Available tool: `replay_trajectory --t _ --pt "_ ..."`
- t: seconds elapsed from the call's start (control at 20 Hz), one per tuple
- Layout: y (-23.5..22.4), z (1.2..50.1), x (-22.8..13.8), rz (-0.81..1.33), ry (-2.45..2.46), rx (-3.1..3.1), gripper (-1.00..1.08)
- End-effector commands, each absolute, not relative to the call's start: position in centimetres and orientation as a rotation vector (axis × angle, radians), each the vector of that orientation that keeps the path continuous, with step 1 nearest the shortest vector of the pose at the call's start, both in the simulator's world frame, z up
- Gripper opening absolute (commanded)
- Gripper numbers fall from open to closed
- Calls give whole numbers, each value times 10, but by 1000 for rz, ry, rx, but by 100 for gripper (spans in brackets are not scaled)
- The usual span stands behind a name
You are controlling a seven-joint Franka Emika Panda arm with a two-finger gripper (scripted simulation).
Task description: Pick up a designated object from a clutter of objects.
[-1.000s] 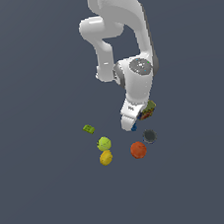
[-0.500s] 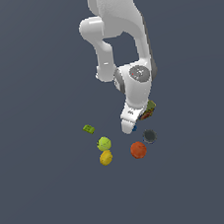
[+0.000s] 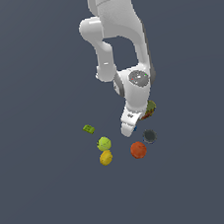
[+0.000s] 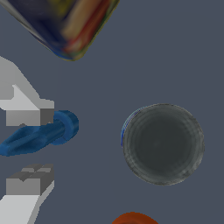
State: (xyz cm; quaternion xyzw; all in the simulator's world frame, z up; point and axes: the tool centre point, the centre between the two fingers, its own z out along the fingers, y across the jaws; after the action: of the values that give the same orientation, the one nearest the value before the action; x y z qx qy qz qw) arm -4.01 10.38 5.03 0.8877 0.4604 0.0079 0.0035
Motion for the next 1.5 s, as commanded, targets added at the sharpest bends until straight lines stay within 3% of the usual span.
replay_trajectory --t 0.0,0.8,1.45 --pt "106 42 -47 0 1453 2786 -100" --pt "101 61 -45 15 1450 2783 -100" --pt "71 145 -52 12 1453 2783 -100"
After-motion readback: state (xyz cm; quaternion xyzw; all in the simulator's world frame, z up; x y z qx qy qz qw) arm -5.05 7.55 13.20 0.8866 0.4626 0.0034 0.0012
